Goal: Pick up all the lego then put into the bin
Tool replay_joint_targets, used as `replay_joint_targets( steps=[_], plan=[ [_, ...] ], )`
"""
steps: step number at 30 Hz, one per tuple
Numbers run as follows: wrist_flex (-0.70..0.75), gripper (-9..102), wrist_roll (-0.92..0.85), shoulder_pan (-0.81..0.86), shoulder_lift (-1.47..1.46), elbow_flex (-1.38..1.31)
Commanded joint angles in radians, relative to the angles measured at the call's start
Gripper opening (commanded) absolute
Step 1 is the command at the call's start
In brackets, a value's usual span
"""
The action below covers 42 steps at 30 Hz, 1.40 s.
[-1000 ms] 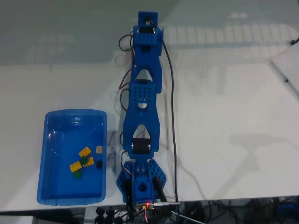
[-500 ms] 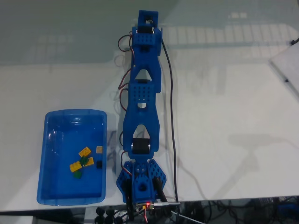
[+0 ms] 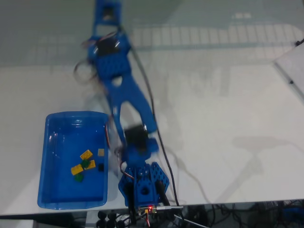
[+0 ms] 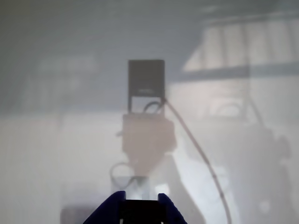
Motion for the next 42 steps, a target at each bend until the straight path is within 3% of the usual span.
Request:
replay_joint_targets(
  steps=[1, 9, 17, 21, 24, 33, 37, 42],
  plan=[
    [0.107, 0, 0.02, -0.187, 0.209, 0.063],
    [0.353, 0, 0.114, -0.647, 0.431, 0.247],
    [0.351, 0, 0.222, -0.94, 0.472, 0.465],
    [0.351, 15, 0.25, -0.986, 0.468, 0.476],
    [0.354, 26, 0.25, -0.982, 0.469, 0.476],
    [0.351, 30, 0.178, -0.836, 0.488, 0.469],
    [0.302, 30, 0.087, -0.618, 0.509, 0.46],
    [0.15, 28, -0.071, -0.23, 0.569, 0.523]
  ],
)
